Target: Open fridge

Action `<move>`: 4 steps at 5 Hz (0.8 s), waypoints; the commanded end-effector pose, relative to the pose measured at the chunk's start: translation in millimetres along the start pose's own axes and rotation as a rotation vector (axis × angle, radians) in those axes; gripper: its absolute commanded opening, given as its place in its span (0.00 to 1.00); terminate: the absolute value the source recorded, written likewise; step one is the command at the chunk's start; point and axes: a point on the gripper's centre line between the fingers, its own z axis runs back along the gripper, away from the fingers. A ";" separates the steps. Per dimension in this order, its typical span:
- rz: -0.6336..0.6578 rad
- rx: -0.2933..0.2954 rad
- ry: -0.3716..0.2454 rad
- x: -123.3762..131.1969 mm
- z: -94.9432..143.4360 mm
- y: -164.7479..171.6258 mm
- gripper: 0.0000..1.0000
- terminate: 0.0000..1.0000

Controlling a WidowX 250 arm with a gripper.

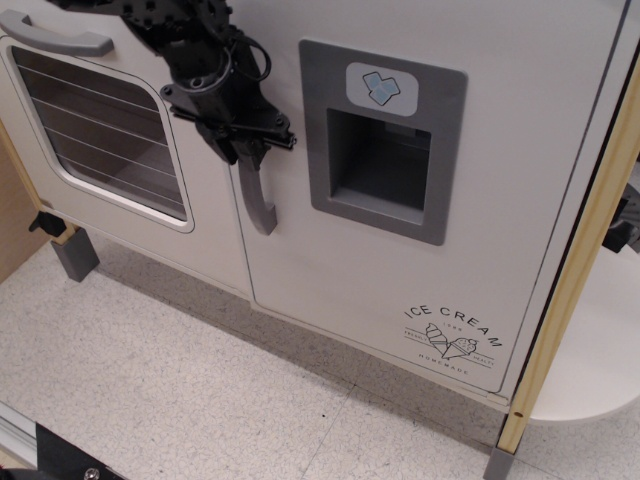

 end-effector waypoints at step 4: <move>0.023 -0.137 0.152 -59.1 60.3 9.8 1.00 0.00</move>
